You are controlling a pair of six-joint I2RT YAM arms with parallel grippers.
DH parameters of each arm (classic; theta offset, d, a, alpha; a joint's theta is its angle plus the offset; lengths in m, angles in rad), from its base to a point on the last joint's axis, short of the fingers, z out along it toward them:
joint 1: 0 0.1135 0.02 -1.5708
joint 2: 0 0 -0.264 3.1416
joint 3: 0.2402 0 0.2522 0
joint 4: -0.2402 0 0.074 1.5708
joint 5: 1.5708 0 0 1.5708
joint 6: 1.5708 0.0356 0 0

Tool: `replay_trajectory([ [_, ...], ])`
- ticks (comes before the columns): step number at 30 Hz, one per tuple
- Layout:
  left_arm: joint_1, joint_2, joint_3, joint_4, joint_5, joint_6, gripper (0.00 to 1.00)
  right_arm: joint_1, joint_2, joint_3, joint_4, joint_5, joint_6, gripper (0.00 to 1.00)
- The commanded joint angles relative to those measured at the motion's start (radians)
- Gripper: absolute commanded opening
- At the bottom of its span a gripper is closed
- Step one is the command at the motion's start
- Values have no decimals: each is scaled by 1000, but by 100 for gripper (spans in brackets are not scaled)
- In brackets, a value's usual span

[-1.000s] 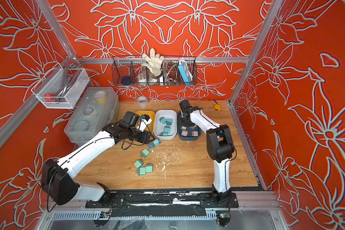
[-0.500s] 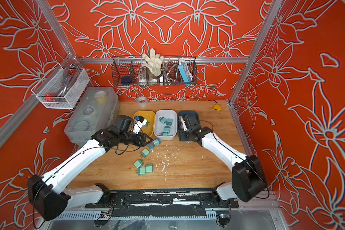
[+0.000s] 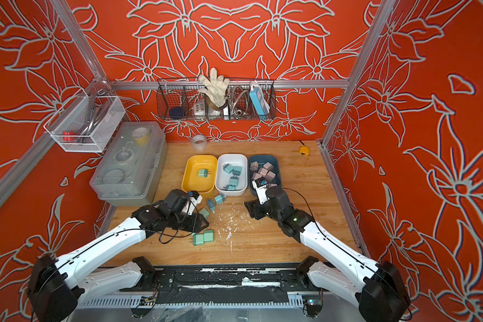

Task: Place the plugs by color into the storage box
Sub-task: Pick up the plug from the center of the board.

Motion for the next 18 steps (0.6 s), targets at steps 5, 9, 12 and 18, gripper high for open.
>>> replay_trajectory([
  [5, -111, 170, 68, -71, -149, -34, 55, 1, -31, -38, 18, 27, -31, 72],
  [9, -158, 226, 78, -69, -185, -42, 56, 1, -45, -70, 42, 32, -29, 73],
  [12, -184, 266, 78, -50, -200, -41, 56, 1, -51, -83, 53, 32, -27, 73],
  [18, -210, 359, 89, -45, -226, -37, 57, 1, -79, -99, 51, 55, -23, 74],
])
